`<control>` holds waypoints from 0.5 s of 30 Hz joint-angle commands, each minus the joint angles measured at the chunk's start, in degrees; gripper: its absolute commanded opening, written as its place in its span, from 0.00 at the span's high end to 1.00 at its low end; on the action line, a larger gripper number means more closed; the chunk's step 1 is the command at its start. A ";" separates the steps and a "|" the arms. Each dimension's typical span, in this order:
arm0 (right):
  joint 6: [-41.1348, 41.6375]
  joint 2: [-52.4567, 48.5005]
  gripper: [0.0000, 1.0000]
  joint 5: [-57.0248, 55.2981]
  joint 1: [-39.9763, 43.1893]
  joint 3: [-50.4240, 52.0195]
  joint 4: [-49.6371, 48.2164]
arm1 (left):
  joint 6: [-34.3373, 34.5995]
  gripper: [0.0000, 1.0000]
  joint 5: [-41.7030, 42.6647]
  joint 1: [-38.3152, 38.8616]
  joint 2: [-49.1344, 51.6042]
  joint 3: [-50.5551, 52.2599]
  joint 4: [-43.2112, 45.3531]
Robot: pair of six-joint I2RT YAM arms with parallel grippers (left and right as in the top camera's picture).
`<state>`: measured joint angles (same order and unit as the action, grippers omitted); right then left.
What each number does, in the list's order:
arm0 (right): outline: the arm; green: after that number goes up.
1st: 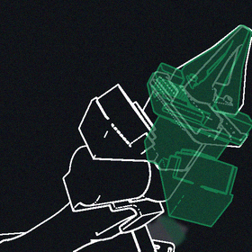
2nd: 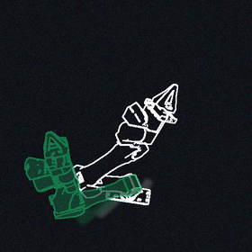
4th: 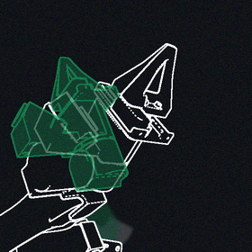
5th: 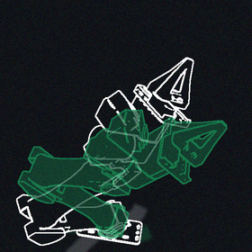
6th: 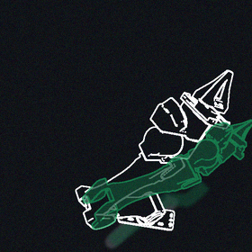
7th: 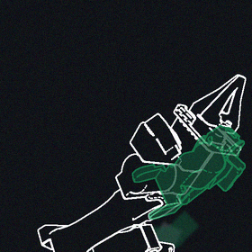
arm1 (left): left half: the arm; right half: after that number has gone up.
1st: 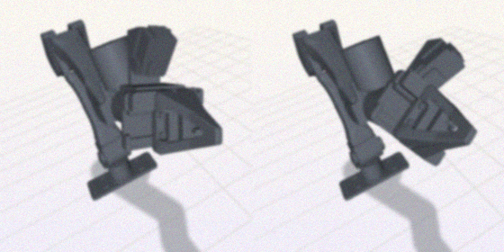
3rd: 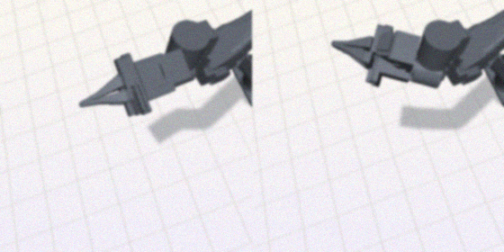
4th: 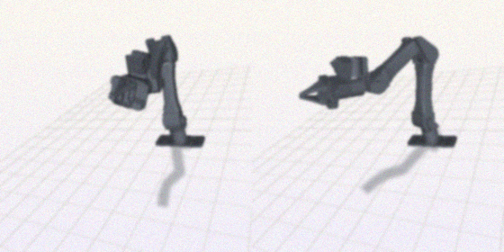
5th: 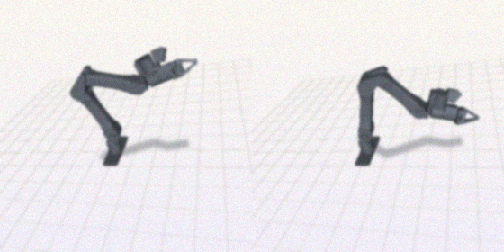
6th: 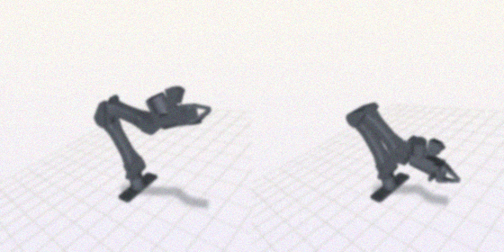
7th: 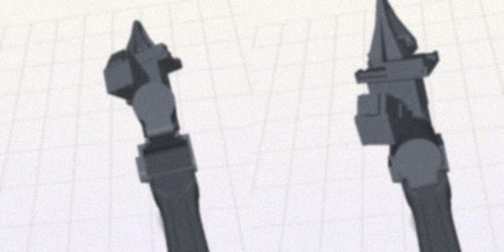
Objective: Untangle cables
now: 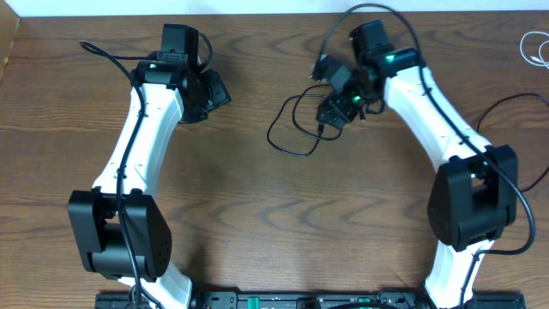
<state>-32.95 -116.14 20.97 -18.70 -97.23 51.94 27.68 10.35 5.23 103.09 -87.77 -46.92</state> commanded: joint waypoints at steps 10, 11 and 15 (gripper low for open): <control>-29.97 -7.65 0.19 -0.98 -6.29 1.36 1.03 | 0.50 0.44 -0.55 -0.13 0.66 0.33 -0.66; -29.94 -7.91 0.20 -1.20 -6.47 1.38 1.07 | 0.50 0.44 -0.55 -0.13 0.66 0.33 -0.70; -29.92 -9.22 0.21 -1.14 -6.49 1.38 2.38 | 0.50 0.44 -0.55 -0.13 0.66 0.33 -1.03</control>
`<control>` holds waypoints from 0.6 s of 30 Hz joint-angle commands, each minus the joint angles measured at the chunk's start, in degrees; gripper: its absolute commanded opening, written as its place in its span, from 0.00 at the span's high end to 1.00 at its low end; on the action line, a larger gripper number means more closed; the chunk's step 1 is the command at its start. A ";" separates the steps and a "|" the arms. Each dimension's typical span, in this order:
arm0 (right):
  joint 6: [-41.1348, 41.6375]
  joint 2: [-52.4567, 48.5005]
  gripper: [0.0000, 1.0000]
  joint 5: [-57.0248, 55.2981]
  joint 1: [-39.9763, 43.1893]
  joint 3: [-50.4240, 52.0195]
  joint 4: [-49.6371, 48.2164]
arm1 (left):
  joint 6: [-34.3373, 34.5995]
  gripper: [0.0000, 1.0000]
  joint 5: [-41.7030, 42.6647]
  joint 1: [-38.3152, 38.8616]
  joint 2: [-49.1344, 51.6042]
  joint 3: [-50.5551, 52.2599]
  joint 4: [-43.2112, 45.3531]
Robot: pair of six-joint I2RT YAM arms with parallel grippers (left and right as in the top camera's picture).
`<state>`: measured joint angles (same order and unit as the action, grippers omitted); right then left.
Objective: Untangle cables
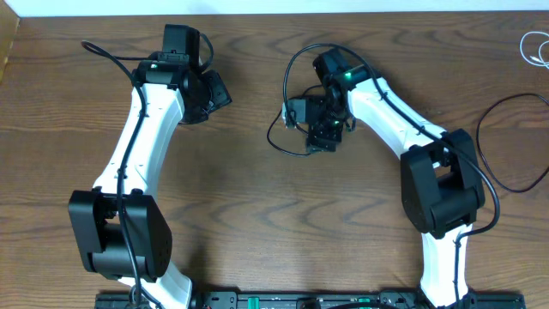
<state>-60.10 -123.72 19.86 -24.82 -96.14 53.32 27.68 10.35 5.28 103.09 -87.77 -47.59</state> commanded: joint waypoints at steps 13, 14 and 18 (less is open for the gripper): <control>-2.54 -5.18 0.27 -0.26 -0.26 0.33 5.44 | 0.50 0.44 -0.55 -0.17 0.66 0.33 -0.37; -2.54 -5.20 0.27 -0.28 -0.24 0.31 5.88 | 0.50 0.44 -0.55 -0.17 0.66 0.33 -0.39; -0.24 -5.53 0.30 -3.15 0.28 0.33 7.41 | 0.50 0.44 -0.55 -0.17 0.66 0.33 -0.57</control>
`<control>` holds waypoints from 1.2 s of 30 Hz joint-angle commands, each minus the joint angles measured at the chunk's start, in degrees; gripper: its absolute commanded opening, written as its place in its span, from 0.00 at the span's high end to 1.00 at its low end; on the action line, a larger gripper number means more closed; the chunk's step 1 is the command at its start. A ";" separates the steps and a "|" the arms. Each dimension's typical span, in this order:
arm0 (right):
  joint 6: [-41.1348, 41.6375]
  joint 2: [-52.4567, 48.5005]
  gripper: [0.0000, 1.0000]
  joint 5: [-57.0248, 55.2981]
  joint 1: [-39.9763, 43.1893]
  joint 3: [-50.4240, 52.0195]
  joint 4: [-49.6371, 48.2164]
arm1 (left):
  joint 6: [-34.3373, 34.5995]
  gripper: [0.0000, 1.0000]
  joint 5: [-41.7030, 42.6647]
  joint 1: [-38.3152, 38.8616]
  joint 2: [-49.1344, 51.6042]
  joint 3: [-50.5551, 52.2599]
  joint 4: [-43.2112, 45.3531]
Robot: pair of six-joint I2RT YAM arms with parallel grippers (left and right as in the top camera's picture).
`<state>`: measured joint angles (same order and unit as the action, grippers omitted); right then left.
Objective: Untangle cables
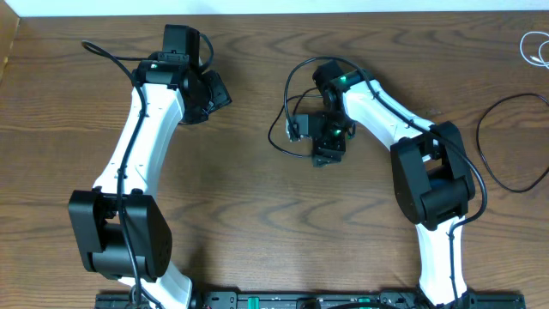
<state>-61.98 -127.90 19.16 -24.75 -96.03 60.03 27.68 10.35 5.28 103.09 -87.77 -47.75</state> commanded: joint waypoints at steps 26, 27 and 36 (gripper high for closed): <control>42.29 -2.91 0.53 -23.08 2.10 2.03 2.64 | 0.50 0.44 -0.55 -0.17 0.66 0.33 -0.63; 44.17 -2.91 0.55 -23.08 2.10 2.03 3.08 | 0.50 0.44 -0.55 -0.17 0.66 0.33 -0.63; 60.92 -1.81 0.45 -17.70 2.71 -1.88 2.64 | 0.50 0.44 -0.55 -0.17 0.66 0.33 -0.66</control>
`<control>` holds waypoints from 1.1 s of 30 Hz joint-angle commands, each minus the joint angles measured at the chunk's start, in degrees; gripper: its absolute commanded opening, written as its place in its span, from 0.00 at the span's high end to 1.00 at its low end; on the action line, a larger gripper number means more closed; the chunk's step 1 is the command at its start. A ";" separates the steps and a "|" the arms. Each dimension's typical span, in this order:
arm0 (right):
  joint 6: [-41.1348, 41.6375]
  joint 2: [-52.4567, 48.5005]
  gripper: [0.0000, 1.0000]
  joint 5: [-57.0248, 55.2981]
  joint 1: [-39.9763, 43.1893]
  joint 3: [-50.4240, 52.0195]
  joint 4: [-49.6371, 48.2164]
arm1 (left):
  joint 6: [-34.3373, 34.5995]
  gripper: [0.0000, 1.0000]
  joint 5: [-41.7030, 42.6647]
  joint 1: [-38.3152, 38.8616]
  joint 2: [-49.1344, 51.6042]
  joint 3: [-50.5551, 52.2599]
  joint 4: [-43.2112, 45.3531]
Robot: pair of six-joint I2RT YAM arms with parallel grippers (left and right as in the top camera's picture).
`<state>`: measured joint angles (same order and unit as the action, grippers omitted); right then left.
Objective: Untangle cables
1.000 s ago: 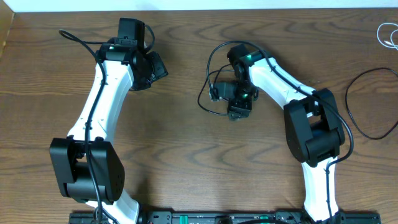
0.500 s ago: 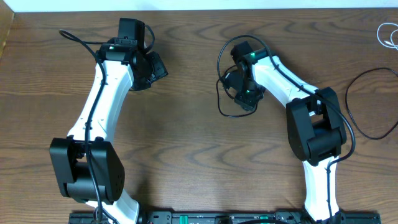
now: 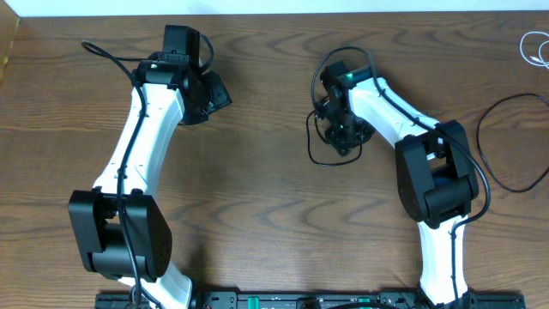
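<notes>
A thin black cable [image 3: 312, 151] lies in a small loop on the wooden table, just left of and below my right gripper [image 3: 343, 139]. The cable runs up into the gripper, which points down at the table and looks shut on it. My left gripper [image 3: 218, 93] hovers at the back left, well away from the cable. Its fingers are too dark to tell apart from above.
A second black cable [image 3: 506, 146] curves across the right side of the table. A white cable [image 3: 535, 47] lies coiled at the back right corner. The right arm's own lead [image 3: 343, 57] arches above its wrist.
My right gripper has moved a little to the right and back, and the black cable's loop has come with it. The loop is now narrower. The left arm has not moved.
My right gripper was at the back right of centre with the cable's wide loop trailing to its left. Then it stood further left and nearer the front, the loop bunched beside it. Now it is back to the right with a tighter loop. The left arm stayed still throughout.
</notes>
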<state>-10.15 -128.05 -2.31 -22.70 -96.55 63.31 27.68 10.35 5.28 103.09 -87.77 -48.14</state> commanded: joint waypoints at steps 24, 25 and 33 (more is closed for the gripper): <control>24.50 4.72 0.41 -2.10 5.64 1.22 0.17 | 0.50 0.44 -0.57 -0.17 0.66 0.33 -0.22; 24.50 4.72 0.43 -2.08 5.62 2.16 -0.50 | 0.50 0.44 -0.57 -0.17 0.66 0.33 -0.22; 28.85 4.70 0.47 -1.84 5.62 11.19 -8.76 | 0.50 0.44 -0.57 -0.17 0.66 0.33 -0.24</control>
<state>15.59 -123.37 -3.44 -17.21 -89.01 56.62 27.68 10.35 5.28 103.09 -87.77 -48.18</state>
